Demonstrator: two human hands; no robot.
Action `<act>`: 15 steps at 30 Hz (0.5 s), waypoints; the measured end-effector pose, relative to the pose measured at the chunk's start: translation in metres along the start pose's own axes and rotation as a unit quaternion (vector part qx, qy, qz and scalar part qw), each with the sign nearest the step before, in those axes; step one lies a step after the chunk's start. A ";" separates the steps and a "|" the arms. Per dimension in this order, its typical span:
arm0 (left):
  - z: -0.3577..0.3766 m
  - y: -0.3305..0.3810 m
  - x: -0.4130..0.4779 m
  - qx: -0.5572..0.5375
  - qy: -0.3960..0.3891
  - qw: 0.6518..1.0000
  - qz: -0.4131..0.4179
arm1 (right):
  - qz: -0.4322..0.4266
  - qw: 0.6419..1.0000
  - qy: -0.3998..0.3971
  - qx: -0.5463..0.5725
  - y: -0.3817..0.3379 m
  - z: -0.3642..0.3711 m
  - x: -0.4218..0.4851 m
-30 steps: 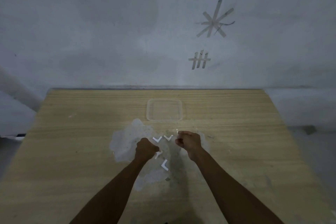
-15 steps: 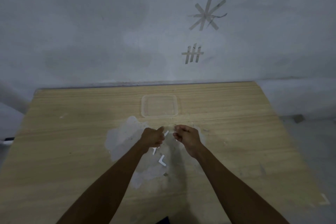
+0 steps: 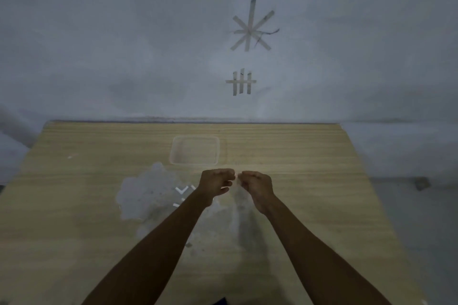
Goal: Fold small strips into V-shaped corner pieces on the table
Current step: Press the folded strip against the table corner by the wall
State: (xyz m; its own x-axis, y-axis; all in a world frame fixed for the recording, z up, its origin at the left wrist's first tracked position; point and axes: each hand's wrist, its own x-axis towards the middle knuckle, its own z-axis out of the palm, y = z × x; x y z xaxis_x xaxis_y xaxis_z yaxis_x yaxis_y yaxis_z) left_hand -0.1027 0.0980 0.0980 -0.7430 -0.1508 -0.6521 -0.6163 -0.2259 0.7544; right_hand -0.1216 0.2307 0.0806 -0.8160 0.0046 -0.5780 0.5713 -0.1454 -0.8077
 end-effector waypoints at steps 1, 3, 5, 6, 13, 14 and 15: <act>0.011 0.000 -0.002 -0.023 0.005 1.000 -0.009 | 0.008 1.000 -0.004 -0.004 -0.002 -0.008 0.001; 0.036 -0.002 -0.003 -0.053 0.011 0.998 -0.019 | 0.023 0.999 -0.019 -0.019 -0.008 -0.028 0.006; 0.056 -0.003 -0.005 -0.067 0.013 0.997 -0.024 | 0.021 0.999 -0.027 -0.021 -0.013 -0.045 0.011; 0.068 -0.006 -0.007 -0.071 0.015 0.997 -0.027 | 0.016 0.999 -0.026 -0.020 -0.015 -0.057 0.012; 0.103 -0.005 -0.014 -0.062 0.029 0.997 -0.021 | -0.004 1.000 -0.017 -0.001 -0.026 -0.091 0.009; 0.105 -0.005 -0.014 -0.056 0.029 0.998 -0.015 | -0.006 1.000 -0.019 -0.001 -0.027 -0.093 0.008; 0.106 -0.005 -0.014 -0.050 0.030 0.998 -0.008 | -0.010 1.000 -0.021 -0.001 -0.029 -0.094 0.008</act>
State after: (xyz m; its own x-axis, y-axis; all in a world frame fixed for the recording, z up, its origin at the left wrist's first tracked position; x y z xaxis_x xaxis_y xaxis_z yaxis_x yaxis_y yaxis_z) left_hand -0.1175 0.2026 0.1113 -0.7138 -0.2029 -0.6703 -0.5970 -0.3241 0.7339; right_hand -0.1361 0.3275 0.0884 -0.8297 -0.0338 -0.5571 0.5557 -0.1432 -0.8190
